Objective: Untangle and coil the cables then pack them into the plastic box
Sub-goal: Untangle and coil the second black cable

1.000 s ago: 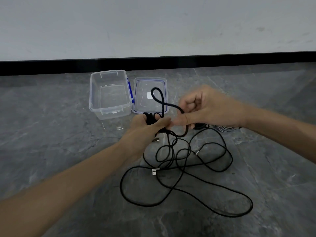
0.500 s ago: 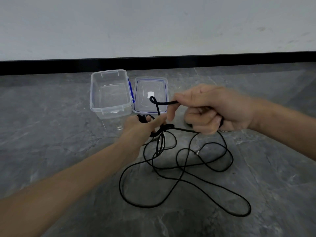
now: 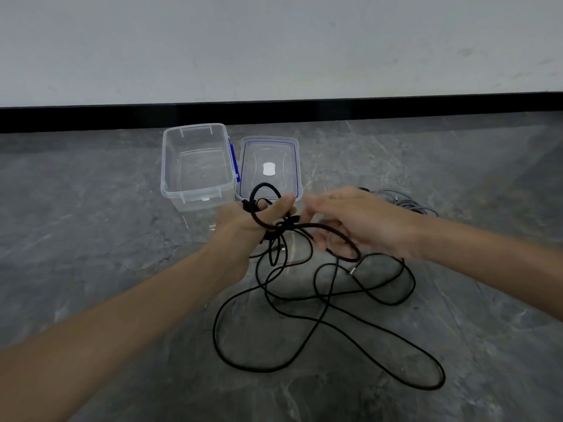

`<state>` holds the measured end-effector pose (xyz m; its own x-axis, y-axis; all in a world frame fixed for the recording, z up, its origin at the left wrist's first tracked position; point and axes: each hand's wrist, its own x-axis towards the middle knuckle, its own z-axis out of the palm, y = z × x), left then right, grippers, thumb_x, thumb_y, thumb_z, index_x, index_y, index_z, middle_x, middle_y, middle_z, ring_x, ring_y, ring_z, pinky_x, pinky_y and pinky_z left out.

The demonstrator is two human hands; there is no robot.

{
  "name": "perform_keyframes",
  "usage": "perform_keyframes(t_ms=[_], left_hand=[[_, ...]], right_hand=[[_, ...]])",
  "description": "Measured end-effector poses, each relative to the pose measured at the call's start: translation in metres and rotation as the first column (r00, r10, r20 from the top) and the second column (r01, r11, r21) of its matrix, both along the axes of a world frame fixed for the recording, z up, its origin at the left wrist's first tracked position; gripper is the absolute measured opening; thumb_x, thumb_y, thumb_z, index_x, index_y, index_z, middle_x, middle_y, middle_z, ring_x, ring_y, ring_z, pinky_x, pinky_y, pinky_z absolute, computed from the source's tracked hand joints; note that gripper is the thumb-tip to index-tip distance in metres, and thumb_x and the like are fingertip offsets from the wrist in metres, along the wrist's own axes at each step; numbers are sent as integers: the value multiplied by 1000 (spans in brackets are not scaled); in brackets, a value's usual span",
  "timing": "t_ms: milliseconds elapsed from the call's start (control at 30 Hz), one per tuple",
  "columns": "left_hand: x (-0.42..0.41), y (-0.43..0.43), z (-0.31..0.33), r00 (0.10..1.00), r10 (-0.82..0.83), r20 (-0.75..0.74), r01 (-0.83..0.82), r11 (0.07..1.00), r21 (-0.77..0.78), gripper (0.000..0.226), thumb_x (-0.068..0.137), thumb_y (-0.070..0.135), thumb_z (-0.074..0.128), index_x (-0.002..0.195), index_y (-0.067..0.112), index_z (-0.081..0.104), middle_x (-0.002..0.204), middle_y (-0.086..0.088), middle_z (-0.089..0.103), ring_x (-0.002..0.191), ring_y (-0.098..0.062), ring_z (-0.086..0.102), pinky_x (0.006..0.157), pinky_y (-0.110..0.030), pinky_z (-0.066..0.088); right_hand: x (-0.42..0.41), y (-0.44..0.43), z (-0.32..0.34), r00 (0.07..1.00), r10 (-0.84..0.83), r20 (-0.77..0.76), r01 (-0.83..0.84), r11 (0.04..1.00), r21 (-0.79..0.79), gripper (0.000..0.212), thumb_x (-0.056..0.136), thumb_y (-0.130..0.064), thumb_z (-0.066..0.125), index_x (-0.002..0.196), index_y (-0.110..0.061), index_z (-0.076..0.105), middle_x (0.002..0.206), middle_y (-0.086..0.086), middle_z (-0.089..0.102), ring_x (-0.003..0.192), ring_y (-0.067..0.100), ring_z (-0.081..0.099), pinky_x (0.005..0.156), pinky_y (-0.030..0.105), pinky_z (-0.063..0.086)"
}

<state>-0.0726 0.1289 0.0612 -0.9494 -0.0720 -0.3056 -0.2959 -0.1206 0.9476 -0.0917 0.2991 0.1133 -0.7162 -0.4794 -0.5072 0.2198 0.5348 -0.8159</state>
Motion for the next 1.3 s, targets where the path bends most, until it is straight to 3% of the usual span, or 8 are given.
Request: perform_keyframes(t_ms=[167,300,500,733,933,1100,1167,1300], left_hand=[[1,7,0,999,-34,-41,36,998,50,38,82,21,74,99,-10,63,75,0,65,55,2,60,56,-10,46],[-1,11,2,999,-9,-34,11,999,42,33,79,21,76,99,-2,62,66,4,57,49,2,54,53,-9,43],[-1,8,-1,996,32,-85,-41,994,-98,36,76,16,81,71,11,45,61,-1,41,45,-4,40,49,-11,41],[4,11,-2,999,-29,-42,25,995,-96,29,79,14,78,67,10,52,57,1,48,43,0,45,45,-7,38],[4,11,0,995,-88,-43,88,996,-18,23,81,15,75,74,4,55,46,8,49,41,-1,47,44,-9,40],[3,8,1,997,-47,-55,48,999,18,33,73,9,79,97,-10,65,69,-4,62,58,-4,61,56,-10,49],[1,6,4,996,-74,-58,76,997,21,11,66,12,82,75,12,76,84,-8,62,76,-10,64,69,-13,53],[-2,3,2,994,-64,-86,62,998,-30,33,65,6,83,50,33,71,88,-3,57,84,-11,62,80,-15,51]], right_hand=[[0,-3,-28,995,-11,-103,32,979,202,40,88,-44,65,103,-9,57,59,-2,55,50,13,48,43,23,42],[-1,-6,-34,999,-44,-11,45,999,26,19,97,-20,56,98,-2,61,79,6,63,57,9,60,52,18,50],[-8,-5,-28,958,-285,-43,282,958,-56,20,99,-5,49,90,1,66,71,9,61,49,7,54,45,16,40],[-4,3,-37,893,134,-430,-46,977,210,36,91,-12,61,124,-23,53,75,-3,64,51,0,53,50,13,42],[-11,2,-35,781,298,-549,-165,946,279,18,94,-18,60,108,-24,69,84,-16,67,76,-3,61,68,10,43],[-19,8,-34,847,205,-490,-143,977,160,19,91,-16,65,82,-32,67,56,-18,55,53,2,46,56,15,37],[-20,14,-32,898,141,-417,-117,990,83,10,91,-18,65,95,-25,71,54,-10,48,48,8,39,50,19,33],[-21,26,-29,924,71,-375,-68,997,21,21,93,-18,63,109,-30,67,52,1,37,45,14,30,44,24,26]])
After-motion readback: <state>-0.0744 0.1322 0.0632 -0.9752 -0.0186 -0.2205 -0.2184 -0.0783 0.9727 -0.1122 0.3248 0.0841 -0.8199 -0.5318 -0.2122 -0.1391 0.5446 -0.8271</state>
